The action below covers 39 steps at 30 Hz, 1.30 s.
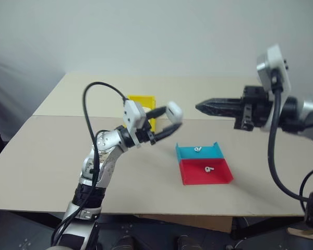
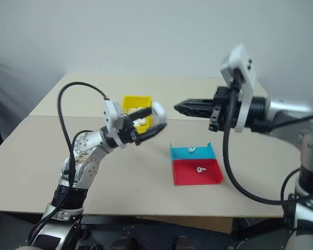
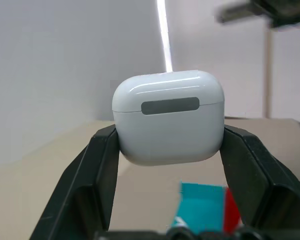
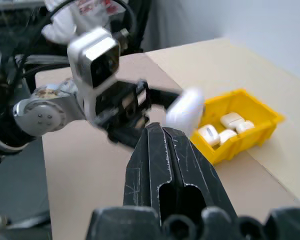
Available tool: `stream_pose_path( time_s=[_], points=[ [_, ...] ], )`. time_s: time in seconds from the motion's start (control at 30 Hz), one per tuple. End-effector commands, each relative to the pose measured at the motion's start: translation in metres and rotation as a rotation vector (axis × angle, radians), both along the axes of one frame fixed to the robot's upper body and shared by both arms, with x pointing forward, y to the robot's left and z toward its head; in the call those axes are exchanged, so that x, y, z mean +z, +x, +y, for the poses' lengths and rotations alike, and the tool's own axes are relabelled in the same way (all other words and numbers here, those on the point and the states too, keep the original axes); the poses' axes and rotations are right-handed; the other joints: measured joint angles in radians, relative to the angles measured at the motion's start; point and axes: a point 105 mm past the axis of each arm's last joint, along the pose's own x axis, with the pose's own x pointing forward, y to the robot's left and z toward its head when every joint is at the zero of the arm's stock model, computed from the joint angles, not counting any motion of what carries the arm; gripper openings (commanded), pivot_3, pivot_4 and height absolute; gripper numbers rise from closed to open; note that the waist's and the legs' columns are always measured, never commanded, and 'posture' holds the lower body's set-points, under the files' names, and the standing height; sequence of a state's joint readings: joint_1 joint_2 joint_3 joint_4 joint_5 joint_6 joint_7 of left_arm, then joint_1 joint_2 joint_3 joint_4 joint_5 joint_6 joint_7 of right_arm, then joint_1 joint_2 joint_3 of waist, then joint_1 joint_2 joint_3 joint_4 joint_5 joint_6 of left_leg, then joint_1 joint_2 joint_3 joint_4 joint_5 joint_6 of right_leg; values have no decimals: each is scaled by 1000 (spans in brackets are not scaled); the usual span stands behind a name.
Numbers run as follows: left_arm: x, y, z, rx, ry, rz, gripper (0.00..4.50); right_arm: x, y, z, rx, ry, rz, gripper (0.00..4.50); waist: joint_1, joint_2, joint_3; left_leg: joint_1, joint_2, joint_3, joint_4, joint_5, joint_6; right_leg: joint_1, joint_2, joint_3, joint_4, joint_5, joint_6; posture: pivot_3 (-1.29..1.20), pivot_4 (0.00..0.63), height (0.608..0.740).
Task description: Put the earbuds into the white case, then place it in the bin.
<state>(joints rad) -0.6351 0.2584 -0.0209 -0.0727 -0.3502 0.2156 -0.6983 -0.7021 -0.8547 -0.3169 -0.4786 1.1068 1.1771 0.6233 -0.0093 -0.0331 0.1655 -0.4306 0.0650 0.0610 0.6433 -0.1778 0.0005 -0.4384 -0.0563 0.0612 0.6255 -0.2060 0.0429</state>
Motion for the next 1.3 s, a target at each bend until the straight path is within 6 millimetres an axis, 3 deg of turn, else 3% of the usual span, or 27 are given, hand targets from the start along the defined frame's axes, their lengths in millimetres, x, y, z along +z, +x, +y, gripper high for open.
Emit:
stream_pose_path(
  time_s=[0.03, 0.3, 0.63, 0.8, 0.83, 0.93, 1.1, 1.3],
  points=[
    [23, 9, 10, 150, -51, -53, 2764, 10, -13, -2, -49, 46, -112, 19, -2, 0, 0, 0, 0, 0, 0, 0, 0, 0, 0, 0, 0, 0, 0, 0, 150, 740],
    [9, 71, 44, 548, -6, 73, 2764, -12, -2, 3, -221, 62, -105, 19, -7, 0, 0, 5, 0, 0, 0, 1, 2, 2, 1, 1, 2, 0, 1, 0, 150, 740],
    [-20, 117, 46, 653, 36, 201, 2764, -8, 1, 8, -229, 69, -120, 19, -3, 0, 0, -1, -1, 0, 0, 1, 2, 0, 0, 0, -1, 1, -1, 0, 150, 740],
    [-27, 130, 36, 658, 62, 232, 4467, -7, 5, 9, -224, 72, -116, 0, -3, 0, 0, -1, -1, -1, -1, 1, 2, 0, 0, -1, -1, 0, 0, 0, 150, 740],
    [-28, 131, 36, 666, 65, 231, 4491, -7, 5, 8, -226, 72, -116, 0, -3, 0, 0, -1, -1, -1, -1, 1, 2, 0, 0, -1, -1, 0, 0, 0, 150, 740],
    [-22, 131, 37, 648, 40, 207, 4491, -8, 4, 6, -228, 72, -119, 0, -7, 0, 0, -1, -1, -1, -1, 1, 2, 0, 0, -1, -1, 0, 0, 0, 150, 740],
    [-9, 112, 50, 459, -2, 161, 4491, -18, -1, -1, -265, 50, -156, 0, -8, 0, 0, -1, 0, -1, -2, 1, 2, -1, 0, -1, -1, 3, -4, 0, 150, 740],
    [-1, 46, 71, 218, 109, 83, 4491, -51, 2, -11, -334, 26, -154, 0, -16, 0, 0, 0, 0, 0, -3, 1, 1, -1, 0, 0, 0, 3, -4, 0, 150, 740]
  ],
)
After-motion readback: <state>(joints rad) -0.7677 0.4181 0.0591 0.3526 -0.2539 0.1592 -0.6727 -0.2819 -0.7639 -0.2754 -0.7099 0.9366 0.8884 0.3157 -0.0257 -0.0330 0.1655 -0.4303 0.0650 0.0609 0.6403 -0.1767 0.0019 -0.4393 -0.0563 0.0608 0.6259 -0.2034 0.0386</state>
